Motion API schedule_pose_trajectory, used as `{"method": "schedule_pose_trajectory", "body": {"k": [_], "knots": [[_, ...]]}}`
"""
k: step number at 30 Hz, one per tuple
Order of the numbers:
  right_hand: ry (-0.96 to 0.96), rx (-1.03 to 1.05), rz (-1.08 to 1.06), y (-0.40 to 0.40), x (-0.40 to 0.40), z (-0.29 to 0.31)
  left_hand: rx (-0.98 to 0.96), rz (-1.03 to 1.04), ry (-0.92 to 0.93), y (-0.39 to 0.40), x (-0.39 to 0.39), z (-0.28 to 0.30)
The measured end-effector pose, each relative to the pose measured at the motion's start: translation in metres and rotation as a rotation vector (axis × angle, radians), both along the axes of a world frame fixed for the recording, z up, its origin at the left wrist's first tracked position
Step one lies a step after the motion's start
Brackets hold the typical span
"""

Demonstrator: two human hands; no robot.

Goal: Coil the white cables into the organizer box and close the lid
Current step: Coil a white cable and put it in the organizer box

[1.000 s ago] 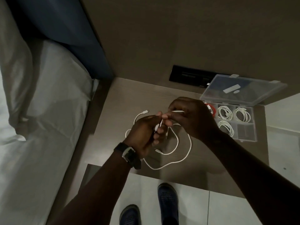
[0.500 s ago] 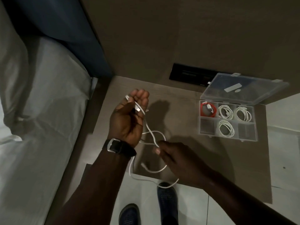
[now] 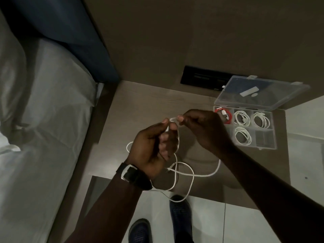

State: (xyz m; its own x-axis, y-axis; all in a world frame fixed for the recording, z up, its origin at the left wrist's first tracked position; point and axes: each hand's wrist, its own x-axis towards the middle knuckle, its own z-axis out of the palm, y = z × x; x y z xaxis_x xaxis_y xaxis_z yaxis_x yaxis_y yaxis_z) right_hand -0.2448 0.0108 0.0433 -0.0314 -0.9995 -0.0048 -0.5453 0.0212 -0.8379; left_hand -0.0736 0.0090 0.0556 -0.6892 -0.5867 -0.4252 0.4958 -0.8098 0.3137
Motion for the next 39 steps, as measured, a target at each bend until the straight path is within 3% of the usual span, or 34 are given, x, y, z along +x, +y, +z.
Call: {"method": "schedule_pose_trajectory", "body": {"k": [3, 6, 9, 13, 15, 19, 22, 25, 29, 32, 36, 39], "knots": [[-0.27, 0.201, 0.027, 0.027, 0.029, -0.019, 0.097, 0.239, 0.199, -0.01, 0.0, 0.004], [-0.373, 0.429, 0.116, 0.064, 0.046, -0.015, 0.082, 0.517, 0.051, -0.034, 0.01, 0.001], [-0.495, 0.616, 0.167, 0.086, 0.043, 0.007, -0.28, 0.579, -0.376, -0.05, 0.019, -0.008], [-0.665, 0.569, 0.008, 0.057, 0.017, 0.038, -0.936, 0.118, -0.876, -0.028, 0.013, -0.019], [-0.587, 0.478, -0.042, 0.033, 0.004, 0.042, -0.958, -0.081, -0.925, -0.013, 0.008, -0.016], [-0.141, 0.091, 0.042, 0.004, -0.002, 0.03, -0.591, -0.117, -0.745, -0.002, -0.002, 0.005], [-0.008, -0.082, 0.027, -0.002, 0.0, 0.013, -0.342, -0.092, -0.364, -0.005, -0.004, 0.017], [-0.055, 0.01, 0.011, 0.009, 0.012, -0.006, -0.108, 0.105, -0.05, -0.011, -0.006, 0.016], [0.033, 0.15, 0.084, 0.051, 0.026, -0.016, 0.006, 0.413, -0.026, -0.028, -0.002, 0.009], [0.158, 0.178, 0.239, 0.084, 0.021, 0.002, -0.202, 0.498, -0.251, -0.042, 0.007, -0.002], [0.192, 0.096, 0.315, 0.086, 0.01, 0.041, -0.759, 0.193, -0.793, -0.021, -0.006, -0.015], [0.264, -0.096, 0.169, 0.054, -0.007, 0.057, -0.857, -0.034, -0.802, 0.003, -0.018, -0.011]]}}
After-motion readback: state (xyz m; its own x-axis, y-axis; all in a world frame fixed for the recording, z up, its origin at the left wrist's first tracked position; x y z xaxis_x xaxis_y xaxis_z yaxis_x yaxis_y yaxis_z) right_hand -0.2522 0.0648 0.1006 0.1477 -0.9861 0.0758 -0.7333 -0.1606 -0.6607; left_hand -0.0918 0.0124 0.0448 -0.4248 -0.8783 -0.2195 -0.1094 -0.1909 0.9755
